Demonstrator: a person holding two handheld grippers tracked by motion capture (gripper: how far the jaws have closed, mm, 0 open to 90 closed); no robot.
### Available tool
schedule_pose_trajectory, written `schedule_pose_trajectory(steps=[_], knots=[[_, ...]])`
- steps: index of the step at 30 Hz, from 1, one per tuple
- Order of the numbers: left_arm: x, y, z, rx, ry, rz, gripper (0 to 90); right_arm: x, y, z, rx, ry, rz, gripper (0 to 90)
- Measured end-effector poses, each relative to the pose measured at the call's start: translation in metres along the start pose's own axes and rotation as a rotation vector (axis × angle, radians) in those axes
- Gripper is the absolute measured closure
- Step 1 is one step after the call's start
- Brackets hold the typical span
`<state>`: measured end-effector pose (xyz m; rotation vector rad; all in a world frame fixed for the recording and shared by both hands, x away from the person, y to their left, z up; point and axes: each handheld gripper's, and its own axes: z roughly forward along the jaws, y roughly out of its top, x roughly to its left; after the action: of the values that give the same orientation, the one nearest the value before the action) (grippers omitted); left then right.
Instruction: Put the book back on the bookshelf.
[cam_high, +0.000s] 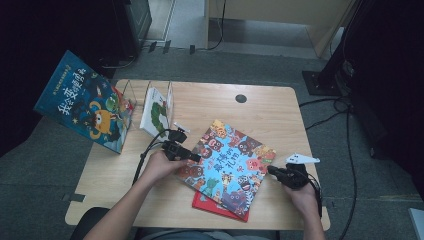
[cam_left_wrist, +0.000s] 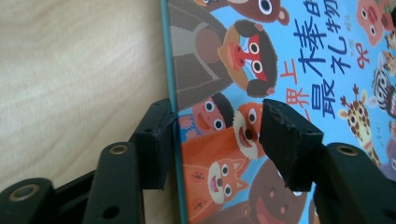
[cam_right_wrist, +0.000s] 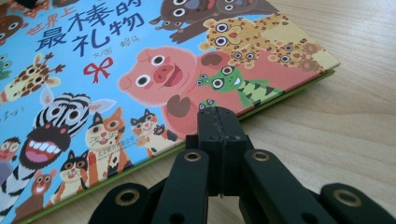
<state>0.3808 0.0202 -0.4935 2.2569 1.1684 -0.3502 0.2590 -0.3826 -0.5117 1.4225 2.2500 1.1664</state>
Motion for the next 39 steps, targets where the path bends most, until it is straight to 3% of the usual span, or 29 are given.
schedule_pose_trajectory(steps=[5,8,13,16,18,21,23,26,31,34,39], knots=[[0.005,-0.008,-0.006,0.041,-0.053,-0.023,51.9,-0.001,0.002,0.003,-0.007,0.001,0.009,90.0],[0.006,-0.009,-0.006,0.023,-0.057,-0.041,50.2,-0.002,0.004,0.005,-0.006,0.007,0.002,90.0],[0.005,-0.010,-0.003,-0.008,-0.056,-0.034,46.7,-0.001,0.005,0.004,0.015,0.041,-0.005,90.0],[0.008,-0.009,-0.002,-0.024,-0.077,-0.070,46.5,-0.002,0.005,0.003,0.023,0.055,-0.007,90.0],[0.007,-0.008,-0.002,-0.029,-0.067,-0.096,46.8,-0.002,0.006,0.004,0.026,0.062,-0.004,90.0],[0.002,-0.008,-0.003,-0.027,-0.004,-0.071,47.3,0.001,0.008,0.007,0.022,0.060,-0.011,90.0],[0.004,-0.008,-0.006,-0.013,-0.008,-0.088,51.1,0.002,0.009,0.008,0.020,0.059,-0.013,90.0],[0.007,-0.009,-0.014,0.002,-0.041,-0.105,52.6,0.002,0.010,0.010,0.017,0.079,-0.012,90.0],[0.005,-0.010,-0.048,-0.109,-0.143,-0.127,56.2,0.003,0.013,0.016,0.025,0.092,-0.027,90.0],[0.000,-0.008,-0.063,-0.107,-0.123,-0.112,56.0,0.007,0.016,0.021,0.021,0.116,-0.034,90.0],[0.004,-0.007,-0.078,-0.088,-0.145,-0.138,56.0,0.011,0.022,0.029,0.017,0.139,-0.056,90.0]])
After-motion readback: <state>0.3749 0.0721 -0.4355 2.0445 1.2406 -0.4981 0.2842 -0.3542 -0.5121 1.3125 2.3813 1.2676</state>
